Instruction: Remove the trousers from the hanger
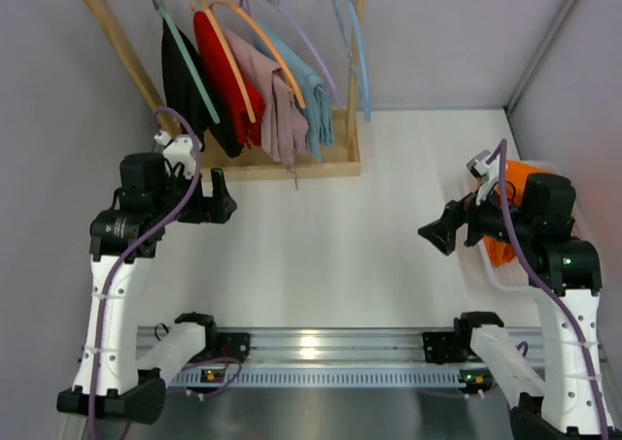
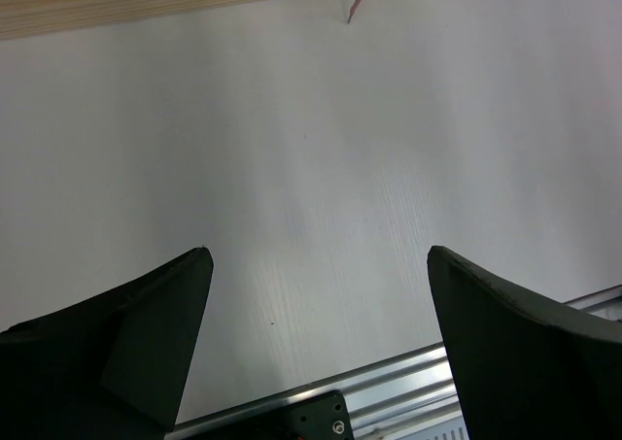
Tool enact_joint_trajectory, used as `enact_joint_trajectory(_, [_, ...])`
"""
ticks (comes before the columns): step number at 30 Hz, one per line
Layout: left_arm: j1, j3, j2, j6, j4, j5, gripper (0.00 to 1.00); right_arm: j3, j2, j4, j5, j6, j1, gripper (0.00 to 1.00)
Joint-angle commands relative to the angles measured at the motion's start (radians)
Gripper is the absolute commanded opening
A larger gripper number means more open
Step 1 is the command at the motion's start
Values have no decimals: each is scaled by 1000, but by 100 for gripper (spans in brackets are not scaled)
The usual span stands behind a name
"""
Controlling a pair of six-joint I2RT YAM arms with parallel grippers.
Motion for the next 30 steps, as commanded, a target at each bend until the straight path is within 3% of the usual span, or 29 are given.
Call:
enact_joint_trajectory(1, [10,29,-22,22,5,21,98,49,27,-4,-40,18,0,99])
enact_joint_trajectory(11, [33,49,-42,9,8,66,99,222,183,116,-166,207,6,99])
enact_joint_trajectory(14, [42,66,-45,11,8,27,99,266,220,232,-177,295,37,100])
enact_joint_trajectory(26, [101,74,-58,8,8,145,99,705,560,521,6,459,308,99])
enact_joint_trajectory(30, [99,80,-71,9,8,174,98,858,715,572,46,490,368,91])
